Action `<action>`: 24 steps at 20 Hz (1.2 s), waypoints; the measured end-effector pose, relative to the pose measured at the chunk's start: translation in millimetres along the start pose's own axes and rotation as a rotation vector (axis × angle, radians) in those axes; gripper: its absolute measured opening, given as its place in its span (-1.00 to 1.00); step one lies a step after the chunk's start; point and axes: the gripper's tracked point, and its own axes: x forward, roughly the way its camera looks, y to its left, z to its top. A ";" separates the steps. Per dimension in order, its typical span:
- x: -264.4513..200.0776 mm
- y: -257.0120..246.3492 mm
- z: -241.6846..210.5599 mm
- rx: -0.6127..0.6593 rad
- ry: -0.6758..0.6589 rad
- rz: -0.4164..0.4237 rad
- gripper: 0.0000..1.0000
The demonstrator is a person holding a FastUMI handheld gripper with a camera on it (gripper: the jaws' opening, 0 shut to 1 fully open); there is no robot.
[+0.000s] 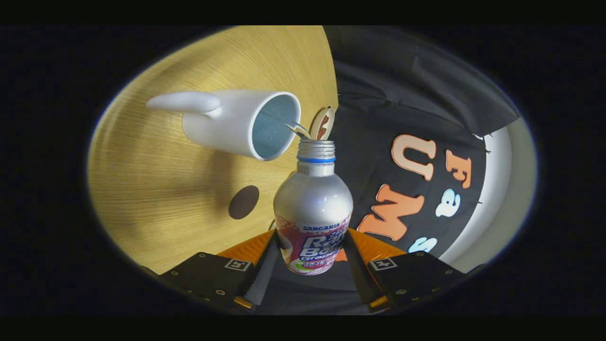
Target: Take the bottle from table, then pour the juice into the cup, finally place the bottle on the coaster
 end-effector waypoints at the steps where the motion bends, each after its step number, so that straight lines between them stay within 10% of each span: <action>1: 0.9 -0.6 1.0 -0.007 0.000 0.001 0.51; 24: -1.0 -15.5 -4.1 -0.101 0.018 0.024 0.51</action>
